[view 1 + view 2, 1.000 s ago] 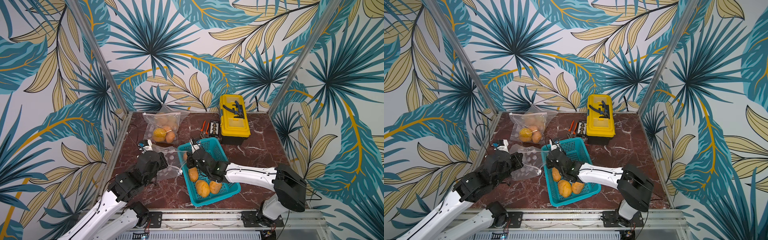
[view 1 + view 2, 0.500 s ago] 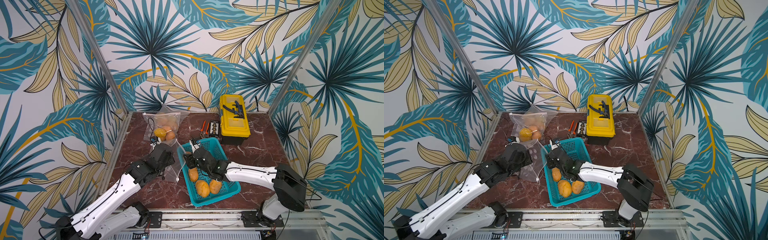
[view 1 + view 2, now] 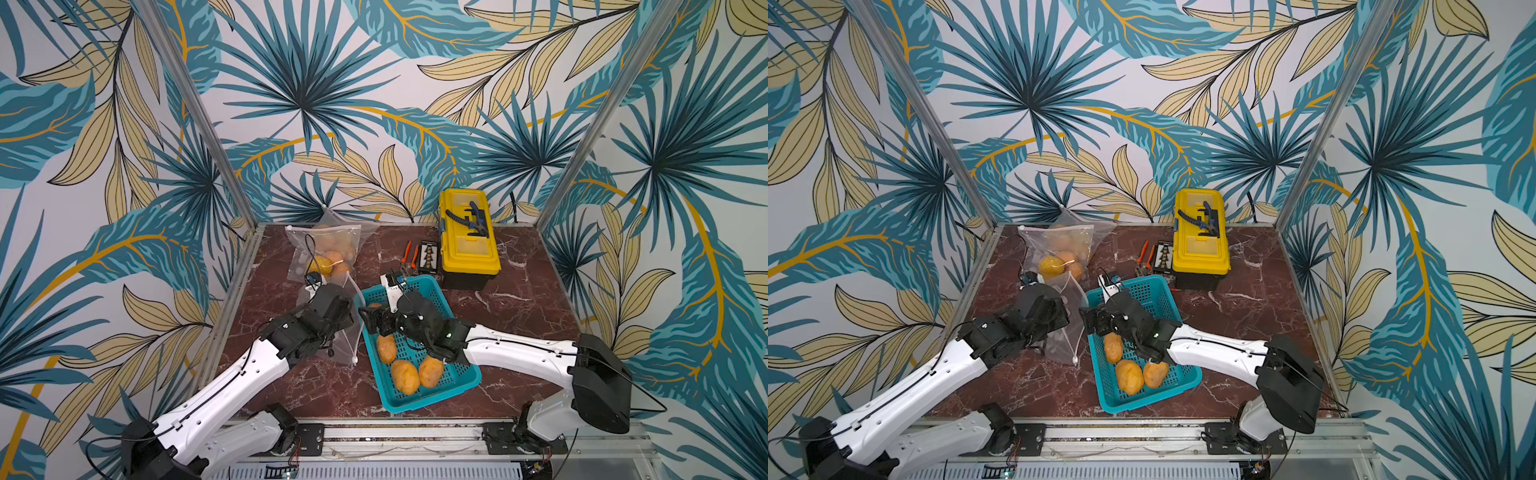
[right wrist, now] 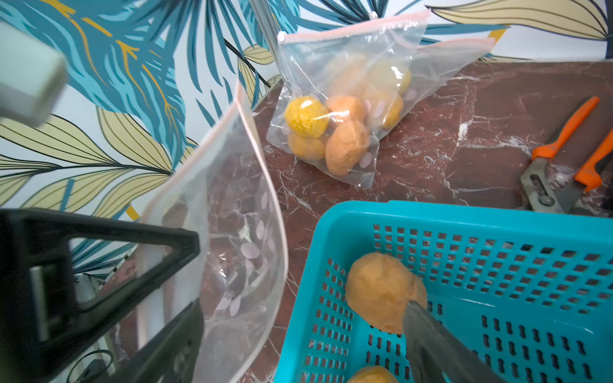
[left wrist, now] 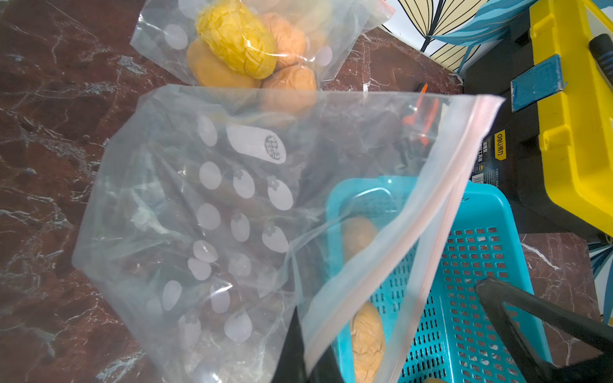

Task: Put the potatoes into a zipper bag and zip it
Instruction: Open the zipper of the food storage bag, then pick up the potato from the basket.

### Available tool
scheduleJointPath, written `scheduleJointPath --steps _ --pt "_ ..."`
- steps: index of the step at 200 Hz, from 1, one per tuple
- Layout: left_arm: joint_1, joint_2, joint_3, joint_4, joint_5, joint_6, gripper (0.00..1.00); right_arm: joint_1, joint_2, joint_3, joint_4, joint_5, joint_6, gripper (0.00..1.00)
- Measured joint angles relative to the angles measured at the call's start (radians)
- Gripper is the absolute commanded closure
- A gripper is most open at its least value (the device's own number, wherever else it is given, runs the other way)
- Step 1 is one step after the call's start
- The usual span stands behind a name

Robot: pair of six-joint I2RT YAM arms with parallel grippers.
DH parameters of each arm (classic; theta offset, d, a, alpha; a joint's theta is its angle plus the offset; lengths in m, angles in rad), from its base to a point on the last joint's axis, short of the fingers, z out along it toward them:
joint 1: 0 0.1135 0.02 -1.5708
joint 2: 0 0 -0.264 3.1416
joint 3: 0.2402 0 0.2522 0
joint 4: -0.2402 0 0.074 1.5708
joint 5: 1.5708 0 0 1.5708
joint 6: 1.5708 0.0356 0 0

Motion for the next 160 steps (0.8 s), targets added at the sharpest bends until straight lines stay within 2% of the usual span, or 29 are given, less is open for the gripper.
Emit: scheduleJointPath --steps 50,104,160 --pt "0.0 0.006 0.006 0.0 0.001 -0.001 1.0 0.0 -0.137 -0.071 0.01 0.006 -0.015 0.02" --pt "0.0 0.006 0.006 0.0 0.001 -0.001 1.0 0.0 -0.294 -0.175 0.005 0.119 -0.018 0.01" --pt "0.0 0.006 0.006 0.0 0.001 -0.001 1.0 -0.029 -0.32 -0.247 -0.01 0.231 -0.002 0.0"
